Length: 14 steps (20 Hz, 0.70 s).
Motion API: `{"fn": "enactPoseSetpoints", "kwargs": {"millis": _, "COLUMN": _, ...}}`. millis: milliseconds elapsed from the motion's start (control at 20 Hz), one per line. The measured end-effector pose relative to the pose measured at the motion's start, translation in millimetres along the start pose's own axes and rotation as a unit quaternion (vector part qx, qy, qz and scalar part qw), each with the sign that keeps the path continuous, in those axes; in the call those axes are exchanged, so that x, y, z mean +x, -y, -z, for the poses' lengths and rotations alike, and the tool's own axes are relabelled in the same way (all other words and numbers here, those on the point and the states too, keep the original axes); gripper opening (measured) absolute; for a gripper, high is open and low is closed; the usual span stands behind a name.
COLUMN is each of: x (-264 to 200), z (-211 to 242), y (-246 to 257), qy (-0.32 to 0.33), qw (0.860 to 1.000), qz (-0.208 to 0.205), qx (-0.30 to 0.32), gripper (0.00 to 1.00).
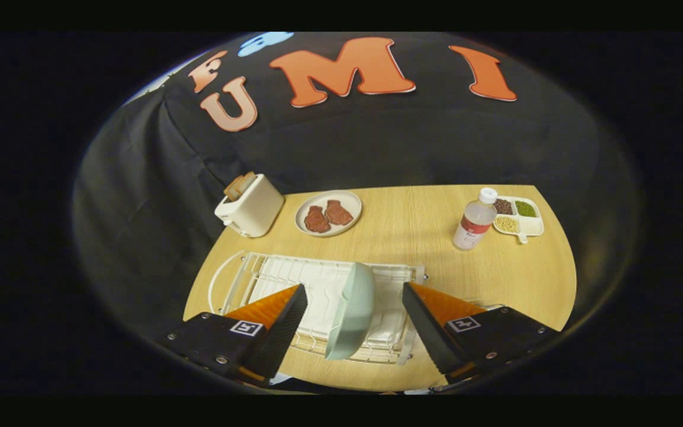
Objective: Take the plate from the dish rack, then take the spoon from the basket and place it into the plate.
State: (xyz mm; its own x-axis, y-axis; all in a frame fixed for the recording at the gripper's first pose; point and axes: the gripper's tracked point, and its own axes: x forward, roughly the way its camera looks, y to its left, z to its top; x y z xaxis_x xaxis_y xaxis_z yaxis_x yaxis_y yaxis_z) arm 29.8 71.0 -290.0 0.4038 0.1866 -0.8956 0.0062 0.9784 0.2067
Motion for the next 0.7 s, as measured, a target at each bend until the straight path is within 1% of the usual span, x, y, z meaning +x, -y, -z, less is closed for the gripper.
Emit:
{"fn": "enactPoseSetpoints", "kwargs": {"millis": 100, "x": 11, "z": 11, "y": 0, "qy": -0.032, "qw": 0.999, "qz": 0.010, "qx": 0.002, "gripper": 0.94}}
{"fn": "enactPoseSetpoints", "kwargs": {"millis": 200, "x": 20, "z": 21, "y": -1, "qy": -0.062, "qw": 0.998, "qz": 0.021, "qx": 0.005, "gripper": 0.88}}
{"fn": "enactPoseSetpoints", "kwargs": {"millis": 350, "x": 29, "z": 34, "y": -8, "qy": -0.095, "qw": 0.995, "qz": 0.031, "qx": 0.008, "gripper": 0.75}}
{"fn": "enactPoseSetpoints", "kwargs": {"millis": 500, "x": 36, "z": 44, "y": -4, "qy": -0.123, "qw": 0.990, "qz": 0.066, "qx": 0.008, "gripper": 0.68}}
{"fn": "enactPoseSetpoints", "kwargs": {"millis": 550, "x": 39, "z": 49, "y": -5, "qy": -0.132, "qw": 0.988, "qz": 0.077, "qx": 0.011, "gripper": 0.63}}
{"fn": "enactPoseSetpoints", "kwargs": {"millis": 600, "x": 41, "z": 53, "y": -6, "qy": -0.138, "qw": 0.987, "qz": 0.085, "qx": 0.015, "gripper": 0.60}}
{"fn": "enactPoseSetpoints", "kwargs": {"millis": 650, "x": 40, "z": 57, "y": -10, "qy": -0.144, "qw": 0.985, "qz": 0.091, "qx": 0.023, "gripper": 0.51}}
{"fn": "enactPoseSetpoints", "kwargs": {"millis": 700, "x": 41, "z": 58, "y": -10, "qy": -0.144, "qw": 0.984, "qz": 0.105, "qx": 0.027, "gripper": 0.45}}
